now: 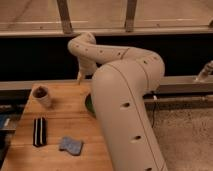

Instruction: Move the arm in a circular motion

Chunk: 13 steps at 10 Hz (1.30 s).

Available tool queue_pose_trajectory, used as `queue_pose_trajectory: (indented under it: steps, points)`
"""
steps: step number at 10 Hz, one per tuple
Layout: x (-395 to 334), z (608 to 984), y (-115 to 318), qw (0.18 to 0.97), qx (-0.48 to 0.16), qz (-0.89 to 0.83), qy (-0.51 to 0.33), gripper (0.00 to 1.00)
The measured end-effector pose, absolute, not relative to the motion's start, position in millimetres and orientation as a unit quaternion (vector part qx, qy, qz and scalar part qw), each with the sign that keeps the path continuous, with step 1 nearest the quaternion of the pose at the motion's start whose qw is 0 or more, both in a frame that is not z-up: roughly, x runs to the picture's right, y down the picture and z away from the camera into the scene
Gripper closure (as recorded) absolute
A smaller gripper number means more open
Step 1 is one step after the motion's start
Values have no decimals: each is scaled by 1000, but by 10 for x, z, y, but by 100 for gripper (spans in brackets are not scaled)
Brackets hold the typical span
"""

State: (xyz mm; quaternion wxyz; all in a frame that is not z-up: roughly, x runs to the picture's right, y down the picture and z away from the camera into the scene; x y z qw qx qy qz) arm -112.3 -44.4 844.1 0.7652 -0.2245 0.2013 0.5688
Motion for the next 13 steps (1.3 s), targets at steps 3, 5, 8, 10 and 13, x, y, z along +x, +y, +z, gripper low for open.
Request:
queue_pose_trajectory:
  steps: [3, 5, 8, 10, 13]
  points:
    - [-1717, 8127, -157, 810, -226, 512, 176, 20]
    - [-1948, 7797, 187, 837, -216, 476, 161, 20]
    - [-1933, 7392, 791, 854, -196, 456, 158, 20]
    - [-1655, 7228, 1063, 841, -188, 479, 166, 20]
    - [-1397, 7221, 1150, 820, -187, 511, 178, 20]
